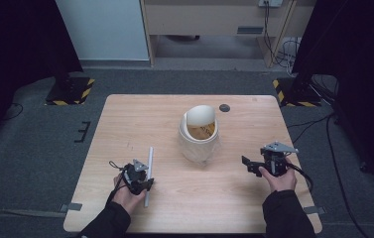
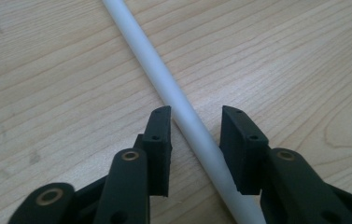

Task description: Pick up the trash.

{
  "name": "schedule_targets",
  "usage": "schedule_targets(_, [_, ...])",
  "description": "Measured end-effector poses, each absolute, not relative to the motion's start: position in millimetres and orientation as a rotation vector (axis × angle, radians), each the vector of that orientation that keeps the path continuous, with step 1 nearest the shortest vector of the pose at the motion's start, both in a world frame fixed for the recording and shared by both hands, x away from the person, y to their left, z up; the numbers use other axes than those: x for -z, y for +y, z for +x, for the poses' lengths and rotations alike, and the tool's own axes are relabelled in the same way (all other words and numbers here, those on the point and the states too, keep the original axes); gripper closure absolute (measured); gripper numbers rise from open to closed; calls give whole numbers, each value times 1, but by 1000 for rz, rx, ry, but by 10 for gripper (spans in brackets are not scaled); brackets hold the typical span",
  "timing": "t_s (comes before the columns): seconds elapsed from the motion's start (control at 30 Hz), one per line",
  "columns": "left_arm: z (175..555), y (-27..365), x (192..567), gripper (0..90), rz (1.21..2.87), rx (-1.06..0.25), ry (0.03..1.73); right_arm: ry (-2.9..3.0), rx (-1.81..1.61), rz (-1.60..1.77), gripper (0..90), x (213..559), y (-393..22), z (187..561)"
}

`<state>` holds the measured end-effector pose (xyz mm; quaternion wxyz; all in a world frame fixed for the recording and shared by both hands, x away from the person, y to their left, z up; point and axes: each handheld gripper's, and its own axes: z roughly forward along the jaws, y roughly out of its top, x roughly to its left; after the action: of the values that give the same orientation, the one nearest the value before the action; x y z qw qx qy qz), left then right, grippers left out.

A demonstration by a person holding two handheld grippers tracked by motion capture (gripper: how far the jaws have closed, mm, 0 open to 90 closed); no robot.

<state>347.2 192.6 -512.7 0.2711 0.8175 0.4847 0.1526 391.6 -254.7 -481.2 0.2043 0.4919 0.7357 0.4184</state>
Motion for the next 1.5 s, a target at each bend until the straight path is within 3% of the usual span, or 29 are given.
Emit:
schedule_targets(0.07, [348, 196, 512, 691, 2191, -400, 1327, 2054, -1167, 1372, 144, 481, -255, 392])
schedule_targets(0.43, [351, 205, 512, 783, 2146, -344, 1374, 2061, -1164, 1367, 145, 481, -254, 391])
schedule_targets(0.7, [351, 207, 508, 789, 2143, -354, 1368, 2061, -1166, 1364, 146, 481, -254, 391])
schedule_targets(1.5, [338, 232, 451, 787, 1835, -557, 1235, 2049, -1224, 1342, 150, 475, -253, 391])
